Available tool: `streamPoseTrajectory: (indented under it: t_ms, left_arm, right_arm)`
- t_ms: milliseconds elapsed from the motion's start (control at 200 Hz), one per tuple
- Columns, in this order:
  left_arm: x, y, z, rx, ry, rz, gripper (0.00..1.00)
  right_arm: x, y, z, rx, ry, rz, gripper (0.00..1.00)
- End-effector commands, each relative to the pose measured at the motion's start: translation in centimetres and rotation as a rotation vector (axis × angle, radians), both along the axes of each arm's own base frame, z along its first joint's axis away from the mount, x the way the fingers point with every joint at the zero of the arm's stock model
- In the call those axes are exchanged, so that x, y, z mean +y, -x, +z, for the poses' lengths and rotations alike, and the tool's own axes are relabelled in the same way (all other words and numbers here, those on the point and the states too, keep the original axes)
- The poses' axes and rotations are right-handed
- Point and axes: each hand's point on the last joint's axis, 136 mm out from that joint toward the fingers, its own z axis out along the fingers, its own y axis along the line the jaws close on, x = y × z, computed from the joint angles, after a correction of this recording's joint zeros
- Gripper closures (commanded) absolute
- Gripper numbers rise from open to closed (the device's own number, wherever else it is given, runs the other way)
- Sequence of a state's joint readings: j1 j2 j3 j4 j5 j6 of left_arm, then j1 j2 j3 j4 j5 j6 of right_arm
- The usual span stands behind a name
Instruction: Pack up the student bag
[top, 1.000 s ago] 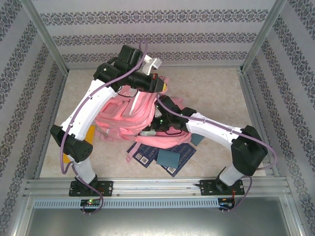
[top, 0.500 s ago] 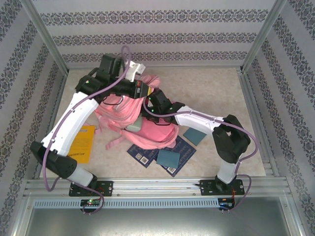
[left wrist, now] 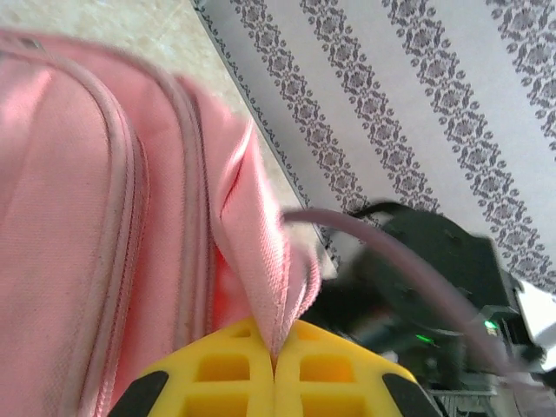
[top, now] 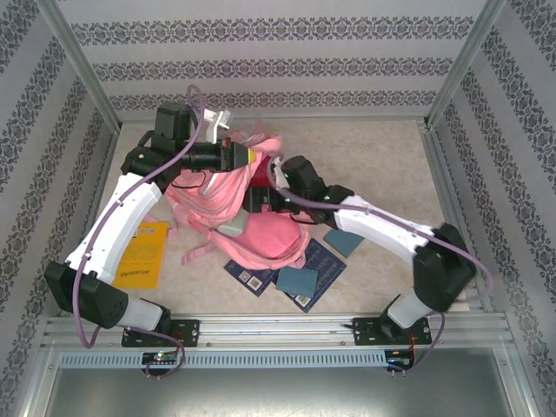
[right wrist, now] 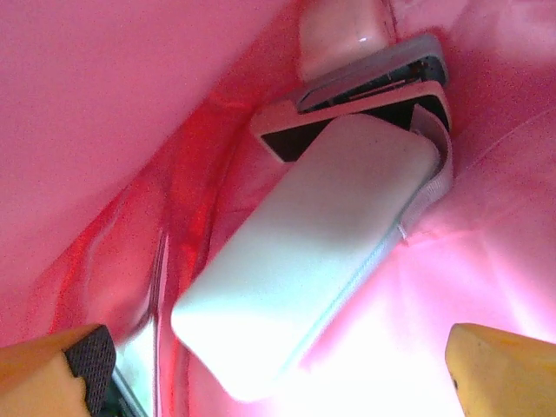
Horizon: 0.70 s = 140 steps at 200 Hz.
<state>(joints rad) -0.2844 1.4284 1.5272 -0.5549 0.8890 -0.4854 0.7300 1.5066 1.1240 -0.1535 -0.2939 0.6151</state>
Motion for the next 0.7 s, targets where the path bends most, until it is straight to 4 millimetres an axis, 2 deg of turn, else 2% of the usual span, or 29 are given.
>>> streamPoseTrajectory:
  t_ms: [0,115,195,455,565,695]
  left_arm:
    - [1.6,-3.6,2.8,-0.083,0.095,0.101,1.0]
    - [1.7,-4.9,2.4,-0.055,0.135,0.116,1.0]
    - [1.5,-5.1,1.5,-0.03,0.163,0.116,1.0]
    - [-0.1,-4.2,-2.9,0.056,0.195,0.078,1.0]
    - [-2.1,-3.5,-4.9,0.087,0.186,0.036,1.0]
    - [-4.4,-2.6,-7.4,0.11,0.141,-0.026,1.0]
  right_arm:
    - [-3.3,0.6,3.4,-0.155,-0.005,-0.031,0.02]
    - [-6.2,2.0,3.5,-0.134,-0.019,-0.05,0.03]
    - [-7.7,3.5,2.3,-0.117,0.024,-0.038,0.03]
    - [-11.0,8.4,-3.9,0.082,0.151,-0.026,0.19]
    - [-12.1,10.5,-6.1,0.145,0.228,-0.007,0.24]
    - [-13.0,12.1,-9.1,0.185,0.416,0.032,0.26]
